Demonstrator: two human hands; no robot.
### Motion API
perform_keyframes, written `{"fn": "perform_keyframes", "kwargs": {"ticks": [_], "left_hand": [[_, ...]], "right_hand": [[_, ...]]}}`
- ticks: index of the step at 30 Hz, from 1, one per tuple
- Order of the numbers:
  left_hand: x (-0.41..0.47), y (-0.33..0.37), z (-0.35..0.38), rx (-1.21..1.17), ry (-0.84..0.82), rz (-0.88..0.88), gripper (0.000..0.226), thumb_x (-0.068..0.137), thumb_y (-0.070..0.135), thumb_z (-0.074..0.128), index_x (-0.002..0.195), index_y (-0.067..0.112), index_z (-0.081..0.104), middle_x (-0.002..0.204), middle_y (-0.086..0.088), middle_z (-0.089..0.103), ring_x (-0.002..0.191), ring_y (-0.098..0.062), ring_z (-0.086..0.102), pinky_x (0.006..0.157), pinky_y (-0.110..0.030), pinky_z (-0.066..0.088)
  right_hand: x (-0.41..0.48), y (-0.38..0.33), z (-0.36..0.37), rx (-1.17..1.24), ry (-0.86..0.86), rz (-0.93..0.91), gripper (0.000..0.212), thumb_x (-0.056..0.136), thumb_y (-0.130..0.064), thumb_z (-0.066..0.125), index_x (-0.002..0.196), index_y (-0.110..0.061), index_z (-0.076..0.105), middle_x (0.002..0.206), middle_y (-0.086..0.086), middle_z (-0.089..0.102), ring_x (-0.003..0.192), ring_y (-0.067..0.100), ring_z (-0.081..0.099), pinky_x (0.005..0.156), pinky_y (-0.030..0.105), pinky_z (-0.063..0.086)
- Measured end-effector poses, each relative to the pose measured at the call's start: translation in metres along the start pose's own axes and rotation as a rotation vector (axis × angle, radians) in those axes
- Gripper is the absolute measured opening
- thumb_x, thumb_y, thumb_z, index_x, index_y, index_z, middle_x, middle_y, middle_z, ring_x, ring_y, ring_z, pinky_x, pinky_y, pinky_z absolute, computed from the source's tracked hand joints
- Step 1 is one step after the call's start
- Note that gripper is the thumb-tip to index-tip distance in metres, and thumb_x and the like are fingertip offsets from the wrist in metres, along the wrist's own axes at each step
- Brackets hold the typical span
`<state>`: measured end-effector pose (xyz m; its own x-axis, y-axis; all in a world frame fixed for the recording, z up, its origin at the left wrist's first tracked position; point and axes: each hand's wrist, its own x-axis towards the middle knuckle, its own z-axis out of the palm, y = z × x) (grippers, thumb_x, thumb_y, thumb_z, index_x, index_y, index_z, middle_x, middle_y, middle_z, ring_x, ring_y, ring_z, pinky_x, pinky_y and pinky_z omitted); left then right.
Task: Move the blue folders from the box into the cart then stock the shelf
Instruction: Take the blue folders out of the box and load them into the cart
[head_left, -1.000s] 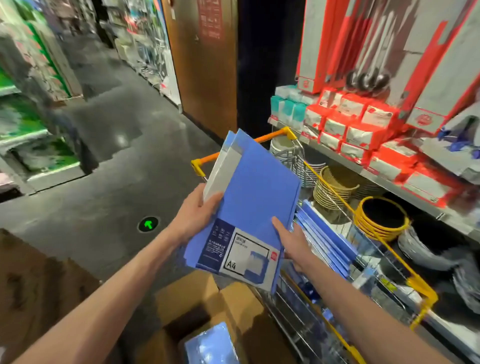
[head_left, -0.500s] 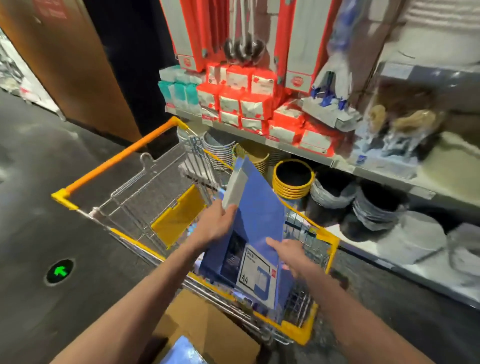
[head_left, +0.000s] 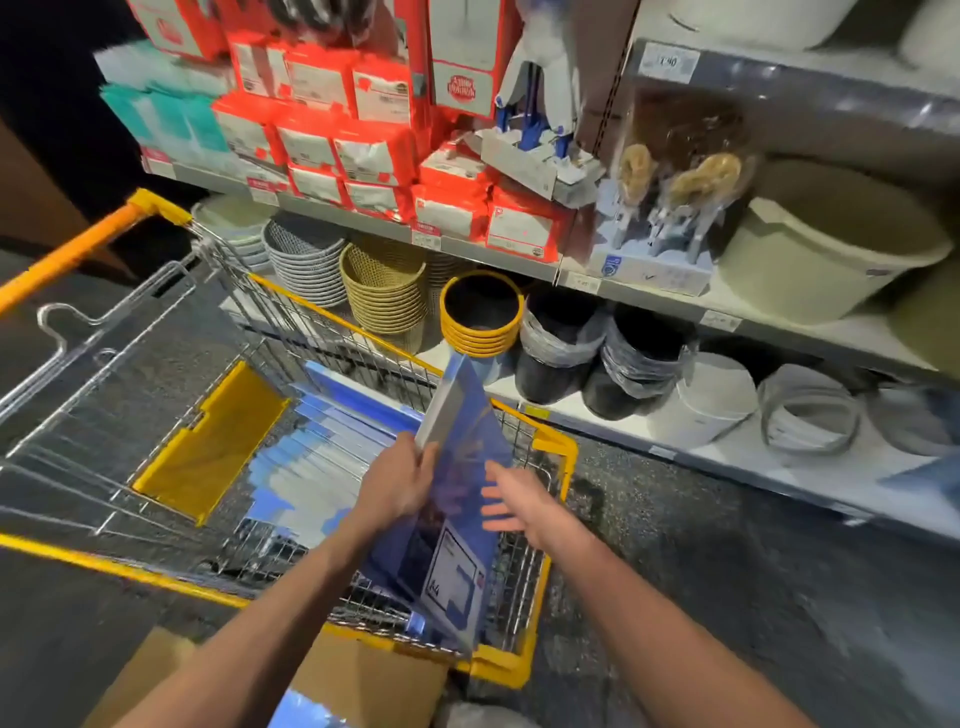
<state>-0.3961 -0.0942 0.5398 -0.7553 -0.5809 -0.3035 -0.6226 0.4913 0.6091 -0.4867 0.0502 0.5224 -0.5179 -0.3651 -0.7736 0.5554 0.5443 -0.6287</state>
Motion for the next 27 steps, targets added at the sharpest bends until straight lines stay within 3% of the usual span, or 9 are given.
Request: {"fn": "perform_keyframes", "kwargs": {"ticks": [6,9,12,17,19,22,25,27], "left_hand": [[0.0,0.01,0.022,0.102,-0.045,0.08,0.025,0.108,0.032,0.038,0.101,0.009,0.038,0.106,-0.026,0.066,0.099,-0.045,0.062,0.076,-0.043,0.043],[-0.011,-0.007,0.043,0.11,-0.108,0.067,0.024,0.108,0.032,0.036,0.1,0.01,0.033,0.106,-0.024,0.066,0.099,-0.045,0.062,0.07,-0.041,0.038],[-0.022,-0.015,0.068,0.047,-0.117,0.042,0.027,0.108,0.033,0.036,0.108,0.006,0.039,0.102,-0.022,0.066,0.094,-0.044,0.063,0.065,-0.036,0.032],[-0.022,-0.034,0.073,0.04,-0.131,0.007,0.034,0.108,0.034,0.035,0.124,0.006,0.046,0.111,-0.019,0.067,0.101,-0.04,0.062,0.07,-0.035,0.036],[-0.018,-0.043,0.063,0.011,-0.124,-0.031,0.035,0.107,0.032,0.039,0.132,0.01,0.05,0.118,-0.017,0.068,0.109,-0.037,0.062,0.078,-0.037,0.042],[-0.023,-0.06,0.038,-0.03,-0.117,-0.057,0.033,0.104,0.028,0.046,0.132,0.013,0.056,0.115,-0.011,0.072,0.109,-0.032,0.065,0.088,-0.037,0.048],[-0.04,-0.083,0.009,-0.143,-0.031,-0.065,0.029,0.104,0.03,0.047,0.127,0.016,0.059,0.11,-0.006,0.072,0.085,-0.024,0.07,0.081,-0.038,0.054],[-0.06,-0.104,-0.016,-0.209,0.089,-0.079,0.026,0.104,0.03,0.048,0.125,0.02,0.06,0.11,-0.004,0.071,0.086,-0.02,0.067,0.078,-0.036,0.054]], "right_hand": [[0.008,0.003,-0.013,-0.001,0.001,0.011,0.05,0.104,-0.043,0.043,0.135,-0.004,0.051,0.132,0.016,0.058,0.112,0.036,0.062,0.067,0.03,0.057],[0.015,0.009,-0.017,-0.025,0.019,0.005,0.051,0.105,-0.044,0.041,0.136,-0.004,0.052,0.128,0.015,0.06,0.105,0.032,0.064,0.07,0.031,0.057],[0.019,0.012,-0.017,-0.037,0.043,0.002,0.051,0.106,-0.042,0.039,0.138,-0.004,0.052,0.125,0.014,0.062,0.104,0.03,0.064,0.078,0.035,0.057],[0.008,0.01,-0.001,-0.123,0.089,-0.041,0.047,0.107,-0.037,0.037,0.137,-0.004,0.049,0.127,0.019,0.061,0.114,0.036,0.062,0.094,0.045,0.055],[0.003,0.007,0.013,-0.167,0.085,-0.079,0.045,0.107,-0.035,0.037,0.132,-0.001,0.051,0.127,0.021,0.06,0.116,0.04,0.06,0.093,0.047,0.055],[0.002,0.007,0.046,-0.292,0.121,-0.181,0.036,0.103,-0.039,0.039,0.114,-0.012,0.06,0.112,0.015,0.066,0.103,0.033,0.064,0.085,0.048,0.057],[-0.002,0.011,0.078,-0.434,0.307,-0.312,0.032,0.1,-0.038,0.043,0.108,-0.013,0.061,0.112,0.01,0.063,0.106,0.031,0.058,0.082,0.039,0.047],[-0.016,0.01,0.107,-0.466,0.374,-0.495,0.022,0.102,-0.03,0.045,0.103,-0.013,0.059,0.112,0.005,0.054,0.105,0.026,0.053,0.083,0.037,0.042]]}}
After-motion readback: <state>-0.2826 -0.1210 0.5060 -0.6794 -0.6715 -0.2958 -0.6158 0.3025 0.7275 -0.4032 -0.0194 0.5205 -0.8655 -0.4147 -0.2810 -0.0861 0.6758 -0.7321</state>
